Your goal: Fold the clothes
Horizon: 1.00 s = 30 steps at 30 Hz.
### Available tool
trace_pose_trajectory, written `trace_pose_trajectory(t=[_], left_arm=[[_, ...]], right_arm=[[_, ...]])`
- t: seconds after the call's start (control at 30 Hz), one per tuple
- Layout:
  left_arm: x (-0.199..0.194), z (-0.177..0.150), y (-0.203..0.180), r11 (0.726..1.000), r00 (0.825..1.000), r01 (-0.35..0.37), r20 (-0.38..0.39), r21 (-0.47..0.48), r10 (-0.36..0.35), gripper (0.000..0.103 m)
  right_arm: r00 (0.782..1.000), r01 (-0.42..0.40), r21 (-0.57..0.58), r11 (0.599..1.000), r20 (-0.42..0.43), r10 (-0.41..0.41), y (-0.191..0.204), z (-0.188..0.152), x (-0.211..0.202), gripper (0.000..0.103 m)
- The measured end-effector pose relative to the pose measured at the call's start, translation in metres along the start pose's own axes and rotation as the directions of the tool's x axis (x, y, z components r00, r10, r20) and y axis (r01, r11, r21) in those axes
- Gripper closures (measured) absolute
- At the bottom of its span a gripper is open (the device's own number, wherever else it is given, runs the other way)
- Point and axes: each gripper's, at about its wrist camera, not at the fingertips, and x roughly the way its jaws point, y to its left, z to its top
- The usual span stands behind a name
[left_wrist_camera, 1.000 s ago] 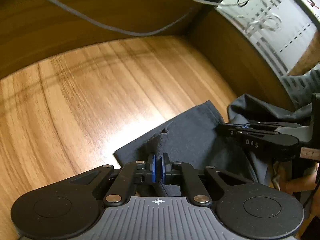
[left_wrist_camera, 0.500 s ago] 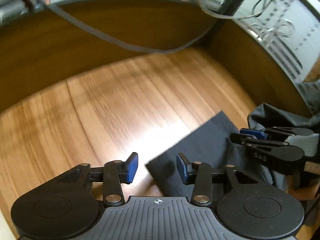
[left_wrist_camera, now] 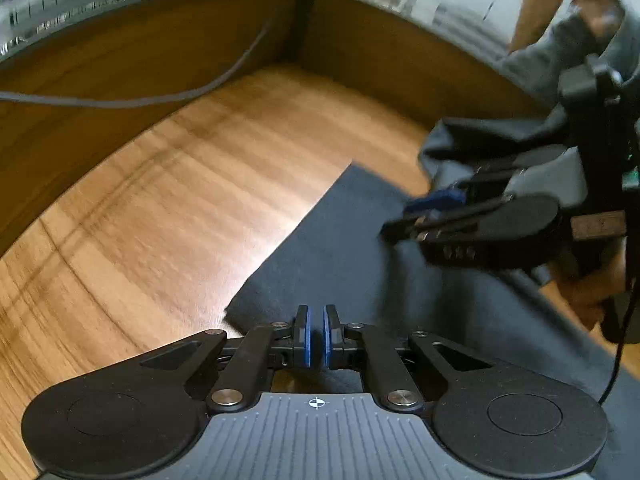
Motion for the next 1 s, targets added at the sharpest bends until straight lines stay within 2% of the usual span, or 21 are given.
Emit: trace_pose_trajectory(t=[0.17,0.3,0.33,0.37,0.53,0.67,0.73,0.83,0.9,1.0], left_arm=[[0.006,-0.001,0.008,1.000,1.000,-0.001,-0.026,-0.004,0.001,0.095],[0.007,0.001,0.013,1.000,1.000,0.019,-0.017,-0.025,-0.020,0.095],[0.007,0.001,0.014,0.999,1.000,0.024,-0.012,-0.033,-0.025,0.095],[0.006,0.003,0.015,0.999,1.000,0.020,-0.003,-0.033,-0.020,0.095],[0.009,0.011,0.023,1.000,1.000,-0.010,-0.001,-0.027,0.010,0.095],[-0.001,0.023,0.022,1.000,1.000,0.003,-0.007,0.016,-0.003,0.092],[-0.006,0.030,0.021,0.999,1.000,0.010,-0.010,0.038,-0.010,0.081],[-0.013,0.039,0.020,0.997,1.000,0.020,-0.014,0.070,-0.019,0.079],[-0.017,0.045,0.021,0.996,0.999,0.031,-0.031,0.088,-0.028,0.078],[-0.020,0.055,0.025,0.994,0.995,0.053,-0.085,0.091,-0.045,0.076]], right_arm=[[0.998,0.065,0.042,0.997,0.008,-0.065,-0.020,-0.002,0.008,0.068],[1.000,0.003,0.091,0.996,0.013,-0.004,-0.031,-0.003,0.003,0.069],[1.000,-0.014,0.092,0.996,0.011,0.013,-0.033,-0.004,0.003,0.075],[1.000,-0.019,0.082,0.996,0.002,0.019,-0.031,-0.005,0.004,0.094],[1.000,0.030,0.058,0.998,0.002,-0.031,-0.026,-0.007,0.006,0.099],[0.998,0.056,0.063,0.996,-0.002,-0.056,-0.027,-0.005,0.006,0.098],[0.998,0.067,0.073,0.995,0.003,-0.067,-0.028,-0.004,0.000,0.091],[0.997,0.072,0.112,0.991,0.032,-0.076,-0.029,-0.005,-0.032,0.087],[0.997,0.069,0.147,0.987,0.035,-0.075,-0.028,-0.008,-0.052,0.077],[0.997,0.068,0.211,0.975,0.031,-0.076,-0.017,-0.015,-0.077,0.076]])
